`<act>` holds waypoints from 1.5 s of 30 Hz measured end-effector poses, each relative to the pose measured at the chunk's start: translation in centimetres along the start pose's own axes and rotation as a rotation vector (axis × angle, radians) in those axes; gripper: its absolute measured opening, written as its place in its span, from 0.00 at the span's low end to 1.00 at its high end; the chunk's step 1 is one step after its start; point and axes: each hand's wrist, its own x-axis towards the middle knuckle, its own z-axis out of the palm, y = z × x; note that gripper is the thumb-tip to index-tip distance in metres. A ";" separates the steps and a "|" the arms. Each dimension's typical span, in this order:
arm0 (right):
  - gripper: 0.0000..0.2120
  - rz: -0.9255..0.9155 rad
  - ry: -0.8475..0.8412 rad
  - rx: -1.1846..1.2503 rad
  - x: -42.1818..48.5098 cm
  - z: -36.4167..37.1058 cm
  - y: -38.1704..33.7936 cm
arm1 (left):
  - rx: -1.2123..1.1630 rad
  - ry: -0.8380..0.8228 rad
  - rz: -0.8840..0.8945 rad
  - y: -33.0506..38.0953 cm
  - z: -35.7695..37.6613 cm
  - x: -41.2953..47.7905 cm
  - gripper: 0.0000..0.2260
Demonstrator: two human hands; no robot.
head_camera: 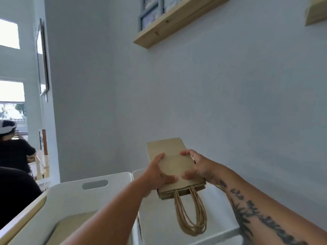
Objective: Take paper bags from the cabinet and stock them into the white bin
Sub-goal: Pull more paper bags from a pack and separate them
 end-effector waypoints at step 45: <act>0.40 0.598 -0.433 -0.396 -0.1 1.9 4.4 | 0.483 -0.611 -0.628 -4.2 2.4 0.8 0.44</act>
